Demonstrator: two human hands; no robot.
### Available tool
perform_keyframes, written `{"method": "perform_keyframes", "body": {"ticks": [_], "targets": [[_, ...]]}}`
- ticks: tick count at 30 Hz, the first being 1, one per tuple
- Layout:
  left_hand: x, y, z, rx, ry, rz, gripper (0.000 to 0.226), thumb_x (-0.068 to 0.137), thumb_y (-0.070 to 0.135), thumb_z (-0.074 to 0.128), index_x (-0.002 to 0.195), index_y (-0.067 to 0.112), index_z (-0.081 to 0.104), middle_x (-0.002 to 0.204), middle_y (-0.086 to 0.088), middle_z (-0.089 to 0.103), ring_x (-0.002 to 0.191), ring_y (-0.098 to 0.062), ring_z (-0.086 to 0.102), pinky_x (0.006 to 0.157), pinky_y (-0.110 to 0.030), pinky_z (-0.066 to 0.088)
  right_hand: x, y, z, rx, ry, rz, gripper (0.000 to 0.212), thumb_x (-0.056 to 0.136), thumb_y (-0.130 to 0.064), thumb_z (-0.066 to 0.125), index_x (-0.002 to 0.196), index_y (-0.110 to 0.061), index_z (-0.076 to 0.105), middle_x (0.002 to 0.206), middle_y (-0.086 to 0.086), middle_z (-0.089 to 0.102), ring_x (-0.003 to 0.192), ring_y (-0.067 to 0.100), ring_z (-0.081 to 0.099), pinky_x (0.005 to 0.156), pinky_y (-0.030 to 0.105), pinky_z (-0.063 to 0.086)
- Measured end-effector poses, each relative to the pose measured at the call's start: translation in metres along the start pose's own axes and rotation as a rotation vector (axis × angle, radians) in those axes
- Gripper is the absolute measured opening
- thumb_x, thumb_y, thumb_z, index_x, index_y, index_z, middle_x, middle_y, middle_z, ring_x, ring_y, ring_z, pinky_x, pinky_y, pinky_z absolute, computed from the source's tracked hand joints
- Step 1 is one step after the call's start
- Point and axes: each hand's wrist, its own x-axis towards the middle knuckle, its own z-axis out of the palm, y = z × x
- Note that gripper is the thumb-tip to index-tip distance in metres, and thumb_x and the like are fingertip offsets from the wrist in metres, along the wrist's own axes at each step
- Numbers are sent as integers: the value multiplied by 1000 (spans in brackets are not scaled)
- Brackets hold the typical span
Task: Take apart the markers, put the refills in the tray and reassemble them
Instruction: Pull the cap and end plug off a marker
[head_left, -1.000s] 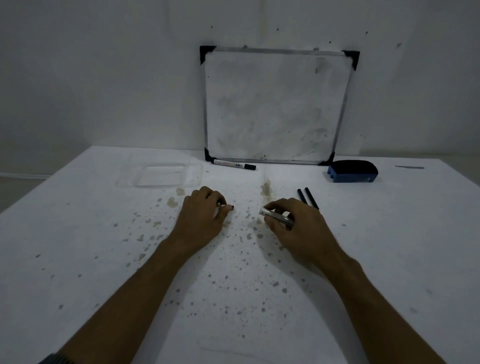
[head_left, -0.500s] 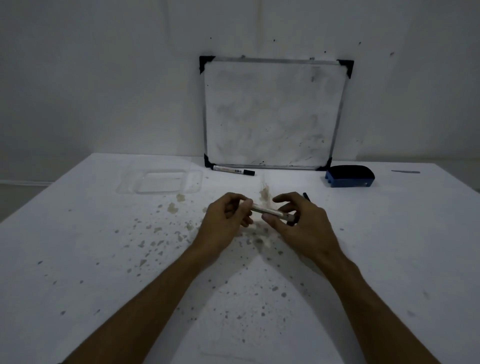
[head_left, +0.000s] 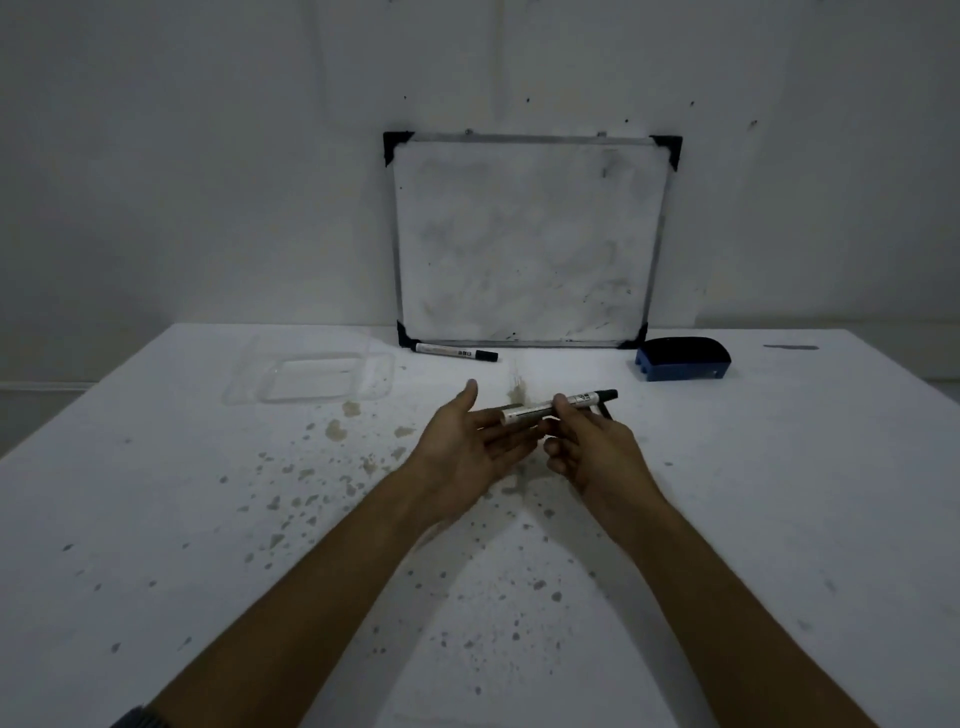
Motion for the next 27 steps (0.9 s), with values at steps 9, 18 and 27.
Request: {"method": "perform_keyframes", "body": {"ticks": [9,18,27], "targets": [[8,-23,-4,-231,-112,-84,60,112,36,30,129,-13,61,122,-29,73,107,-35,76,96,-42,56,-9,-4,-1,-478,114,-501,29,100,-40,61,96,-13,70,71,-5,69,57,8,63,51,21,51],[8,-15,-7,-265,-104,-65,57,113,33,31,135,-9,62,124,-27,68,71,-28,79,57,-31,63,-17,18,17,-839,65,-565,29,98,-39,63,113,-15,70,97,-10,77,88,0,74,79,25,62],[7,-14,-8,-157,-92,-56,55,110,31,36,109,-4,79,101,-21,80,80,-29,79,63,-37,65,-18,23,18,-835,44,-622,25,98,-36,63,109,-16,71,93,-14,77,85,-5,73,74,15,59]]}}
